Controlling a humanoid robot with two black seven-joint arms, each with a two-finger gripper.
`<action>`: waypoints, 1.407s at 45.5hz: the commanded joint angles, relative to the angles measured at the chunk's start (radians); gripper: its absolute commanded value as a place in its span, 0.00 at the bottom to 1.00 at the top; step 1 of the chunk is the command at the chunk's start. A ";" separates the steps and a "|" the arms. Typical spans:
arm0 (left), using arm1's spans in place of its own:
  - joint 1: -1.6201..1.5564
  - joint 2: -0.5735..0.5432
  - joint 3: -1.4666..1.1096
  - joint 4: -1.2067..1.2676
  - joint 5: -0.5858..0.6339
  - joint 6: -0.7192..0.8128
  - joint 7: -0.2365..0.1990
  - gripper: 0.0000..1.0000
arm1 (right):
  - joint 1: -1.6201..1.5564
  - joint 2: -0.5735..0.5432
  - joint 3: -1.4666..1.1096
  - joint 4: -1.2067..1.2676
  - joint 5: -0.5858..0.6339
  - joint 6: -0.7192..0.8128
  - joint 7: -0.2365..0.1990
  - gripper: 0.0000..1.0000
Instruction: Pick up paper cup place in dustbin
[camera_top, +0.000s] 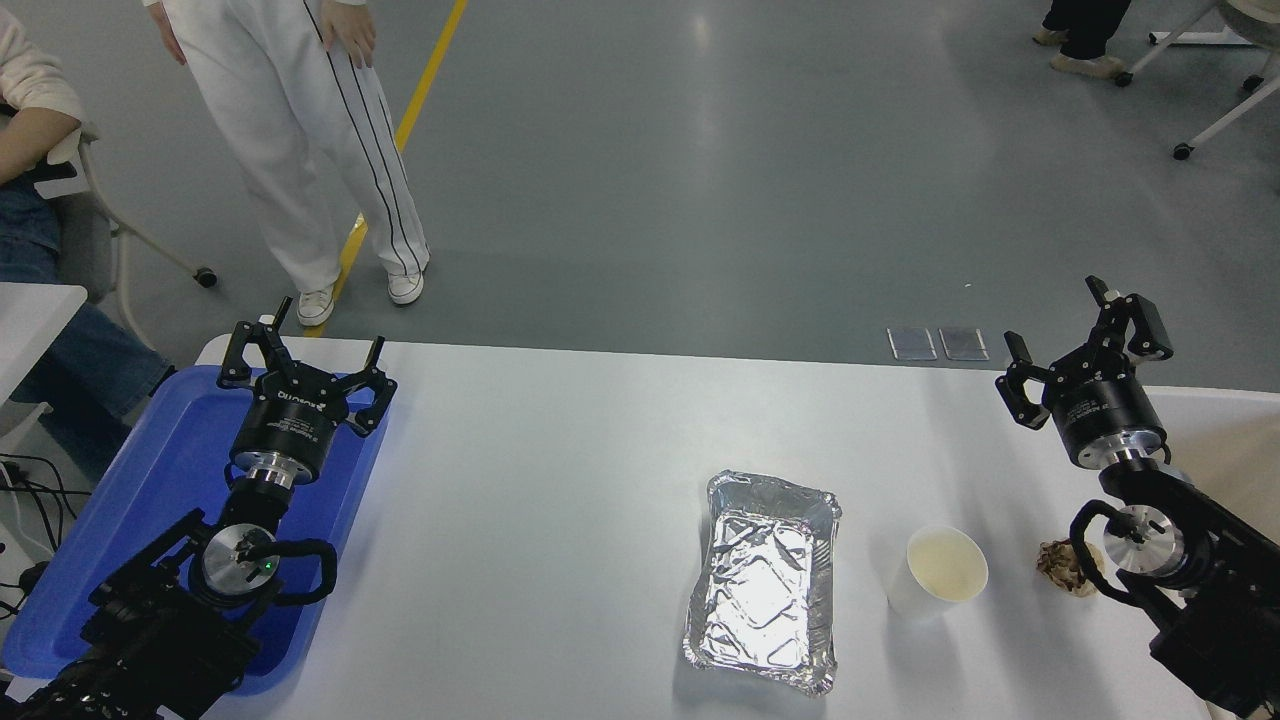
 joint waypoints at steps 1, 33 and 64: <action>0.000 0.000 0.000 0.000 0.000 0.000 0.000 1.00 | -0.005 -0.088 -0.064 0.049 0.003 -0.016 -0.002 1.00; 0.000 0.000 0.000 0.000 0.000 0.000 0.000 1.00 | 0.479 -0.445 -1.202 0.254 0.002 -0.036 -0.003 1.00; 0.000 0.000 0.000 0.000 0.000 0.000 0.000 1.00 | 1.041 -0.478 -1.849 0.291 -0.259 0.479 -0.011 1.00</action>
